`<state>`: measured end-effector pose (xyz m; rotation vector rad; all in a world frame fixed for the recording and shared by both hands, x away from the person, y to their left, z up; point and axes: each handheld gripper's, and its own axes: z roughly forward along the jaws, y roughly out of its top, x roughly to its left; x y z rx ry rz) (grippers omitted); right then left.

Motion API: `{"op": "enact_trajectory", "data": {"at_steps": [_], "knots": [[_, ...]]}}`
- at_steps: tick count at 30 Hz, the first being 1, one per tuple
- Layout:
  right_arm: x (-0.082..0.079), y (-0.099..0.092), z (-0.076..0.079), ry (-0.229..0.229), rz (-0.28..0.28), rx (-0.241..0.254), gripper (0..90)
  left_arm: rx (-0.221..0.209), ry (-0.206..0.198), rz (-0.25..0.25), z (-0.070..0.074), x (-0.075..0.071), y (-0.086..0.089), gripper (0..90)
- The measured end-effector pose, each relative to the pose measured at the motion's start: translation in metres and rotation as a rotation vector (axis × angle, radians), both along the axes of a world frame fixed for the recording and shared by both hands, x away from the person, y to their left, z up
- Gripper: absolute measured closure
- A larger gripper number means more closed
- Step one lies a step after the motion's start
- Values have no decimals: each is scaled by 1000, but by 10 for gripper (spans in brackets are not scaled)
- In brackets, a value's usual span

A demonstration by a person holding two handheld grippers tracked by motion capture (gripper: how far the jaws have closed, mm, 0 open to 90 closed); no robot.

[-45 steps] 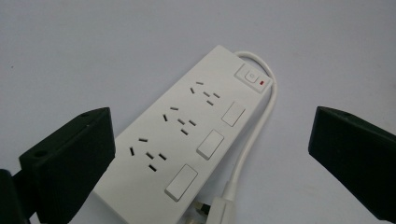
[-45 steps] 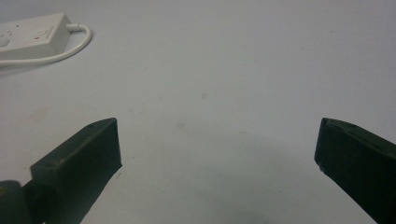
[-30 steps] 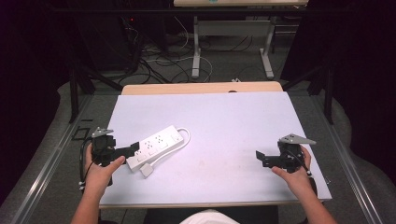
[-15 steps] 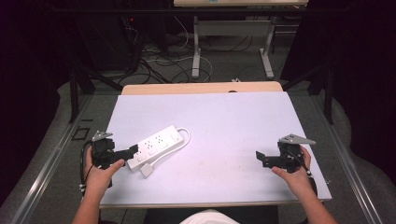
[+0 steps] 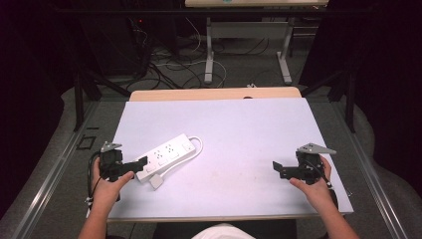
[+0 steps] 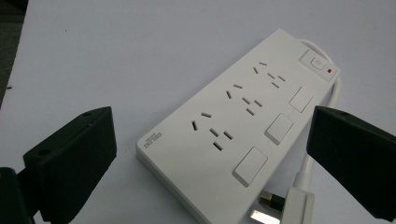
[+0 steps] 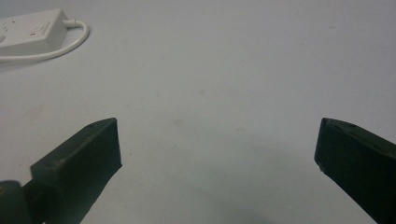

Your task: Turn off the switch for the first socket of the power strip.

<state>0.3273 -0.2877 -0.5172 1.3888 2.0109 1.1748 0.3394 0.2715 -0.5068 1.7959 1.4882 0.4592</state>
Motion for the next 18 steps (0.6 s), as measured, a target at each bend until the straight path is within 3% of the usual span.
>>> {"op": "enact_trajectory", "data": {"at_steps": [18], "knots": [[0,0,0,5,-5,6,0,23,8,-5,-2,1,-4,13]]}}
